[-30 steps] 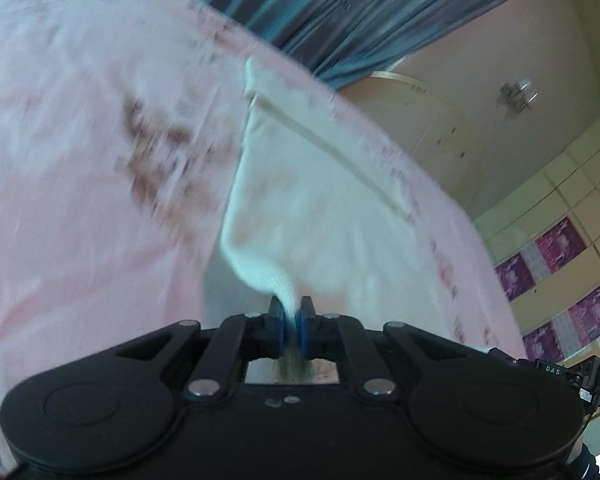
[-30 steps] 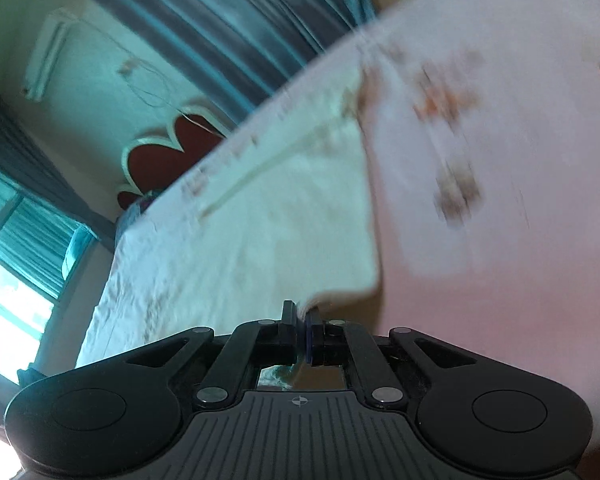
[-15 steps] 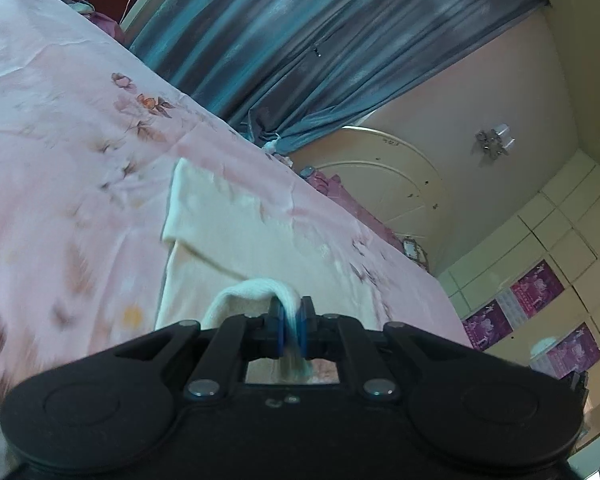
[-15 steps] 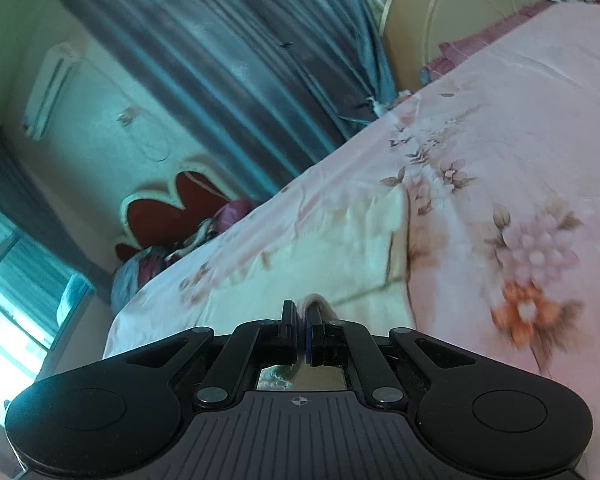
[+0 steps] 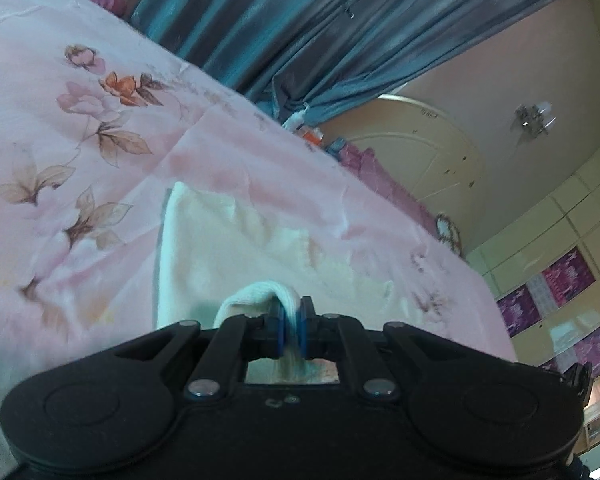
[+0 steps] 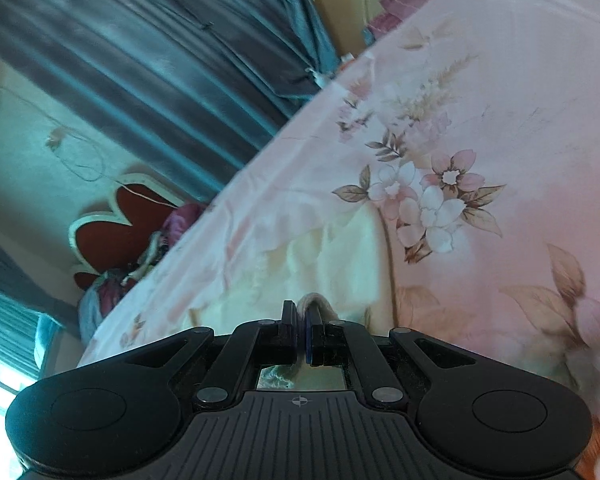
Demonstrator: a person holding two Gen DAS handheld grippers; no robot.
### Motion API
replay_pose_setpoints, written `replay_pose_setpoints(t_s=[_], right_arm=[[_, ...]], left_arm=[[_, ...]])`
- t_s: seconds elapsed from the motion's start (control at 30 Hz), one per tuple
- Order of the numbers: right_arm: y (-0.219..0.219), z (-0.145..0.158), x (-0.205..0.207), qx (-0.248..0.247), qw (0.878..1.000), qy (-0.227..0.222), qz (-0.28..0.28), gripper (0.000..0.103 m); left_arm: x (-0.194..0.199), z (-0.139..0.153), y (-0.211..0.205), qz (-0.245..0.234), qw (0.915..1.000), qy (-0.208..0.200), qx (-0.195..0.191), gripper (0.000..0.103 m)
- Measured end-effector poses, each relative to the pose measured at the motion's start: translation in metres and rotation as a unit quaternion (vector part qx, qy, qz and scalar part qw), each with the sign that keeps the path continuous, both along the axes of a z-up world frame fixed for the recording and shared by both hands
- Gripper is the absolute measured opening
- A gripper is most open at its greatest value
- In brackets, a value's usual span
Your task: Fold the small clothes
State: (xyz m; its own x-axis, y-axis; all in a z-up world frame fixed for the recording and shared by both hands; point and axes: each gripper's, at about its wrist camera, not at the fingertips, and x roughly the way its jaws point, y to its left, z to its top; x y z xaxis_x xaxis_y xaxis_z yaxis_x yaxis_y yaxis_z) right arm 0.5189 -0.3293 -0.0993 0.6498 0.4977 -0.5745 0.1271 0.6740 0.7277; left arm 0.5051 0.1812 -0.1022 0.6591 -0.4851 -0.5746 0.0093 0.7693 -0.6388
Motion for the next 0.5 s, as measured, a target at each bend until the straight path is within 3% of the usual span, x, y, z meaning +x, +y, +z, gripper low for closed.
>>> replay_pose_setpoints(t_s=[0.17,0.23,0.27,0.3,0.33,0.4,0.47,0.5], right_arm=[[0.007,-0.014,0.028,-0.022,1.000,0.011,0.010,0.003],[0.011,-0.011,0.032,-0.045,0.999,-0.003,0.008,0.006],[0.011,-0.008,0.033,-0.051,0.999,-0.012,0.003,0.027],[0.011,-0.005,0.031,-0.058,0.998,-0.022,-0.008,0.069],[0.011,0.000,0.029,-0.072,0.996,-0.038,-0.021,0.082],[0.009,0.005,0.027,-0.076,0.995,-0.055,-0.021,0.085],[0.012,0.007,0.027,-0.089,0.994,-0.056,0.001,0.084],[0.015,0.007,0.029,-0.103,0.993,-0.058,0.013,0.076]], left_arm=[[0.023,-0.013,0.003,-0.014,0.9999,-0.002,-0.009,0.012],[0.023,-0.013,0.005,-0.011,0.9994,-0.022,-0.025,0.028],[0.023,-0.012,0.006,-0.010,0.9991,-0.029,-0.029,0.031],[0.023,-0.011,0.006,-0.010,0.9989,-0.035,-0.028,0.040],[0.022,-0.009,0.006,-0.005,0.9988,-0.044,-0.021,0.060],[0.018,-0.004,0.009,0.014,0.9977,-0.065,-0.007,0.079],[0.020,-0.001,0.010,0.007,0.9976,-0.070,-0.001,0.075],[0.023,0.000,0.009,-0.002,0.9977,-0.067,0.013,0.068]])
